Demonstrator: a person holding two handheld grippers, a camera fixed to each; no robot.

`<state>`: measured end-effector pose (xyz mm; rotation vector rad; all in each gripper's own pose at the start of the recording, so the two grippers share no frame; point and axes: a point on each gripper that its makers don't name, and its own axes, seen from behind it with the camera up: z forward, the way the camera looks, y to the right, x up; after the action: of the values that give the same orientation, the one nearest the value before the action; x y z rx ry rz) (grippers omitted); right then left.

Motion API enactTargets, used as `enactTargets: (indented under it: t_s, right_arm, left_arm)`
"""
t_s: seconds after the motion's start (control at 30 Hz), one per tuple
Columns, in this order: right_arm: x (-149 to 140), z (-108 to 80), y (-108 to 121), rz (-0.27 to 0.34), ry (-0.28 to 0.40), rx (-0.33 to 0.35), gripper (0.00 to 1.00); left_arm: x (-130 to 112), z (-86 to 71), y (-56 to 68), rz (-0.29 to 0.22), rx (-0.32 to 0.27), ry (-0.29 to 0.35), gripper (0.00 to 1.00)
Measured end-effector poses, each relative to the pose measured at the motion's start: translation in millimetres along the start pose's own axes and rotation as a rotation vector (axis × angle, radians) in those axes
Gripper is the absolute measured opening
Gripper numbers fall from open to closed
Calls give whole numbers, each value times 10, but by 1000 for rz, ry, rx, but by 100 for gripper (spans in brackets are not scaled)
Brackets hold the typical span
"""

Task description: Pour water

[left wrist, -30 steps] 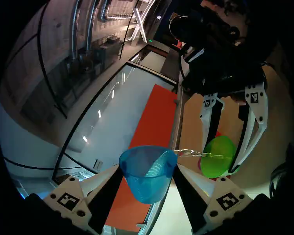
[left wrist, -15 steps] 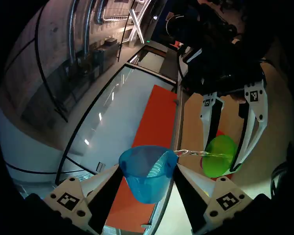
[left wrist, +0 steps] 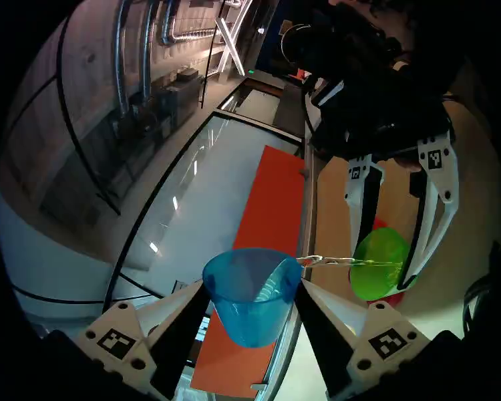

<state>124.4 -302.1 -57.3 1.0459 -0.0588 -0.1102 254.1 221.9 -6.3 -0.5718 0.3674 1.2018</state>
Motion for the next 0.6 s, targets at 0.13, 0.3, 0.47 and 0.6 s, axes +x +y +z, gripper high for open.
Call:
enactTargets:
  t_s: [0.13, 0.3, 0.47, 0.6]
  right_arm:
    - [10, 1, -4, 1, 2, 0, 93]
    - [16, -3, -9, -1, 3, 0, 93]
    - [28, -5, -3, -1, 6, -1, 93]
    - [29, -10, 4, -2, 7, -2, 93]
  left_arm:
    - [9, 2, -23, 12, 7, 0, 84]
    - [18, 4, -38, 28, 13, 2, 84]
    - [26, 9, -71, 46, 15, 2, 84]
    - [21, 9, -104, 63, 20, -1, 84]
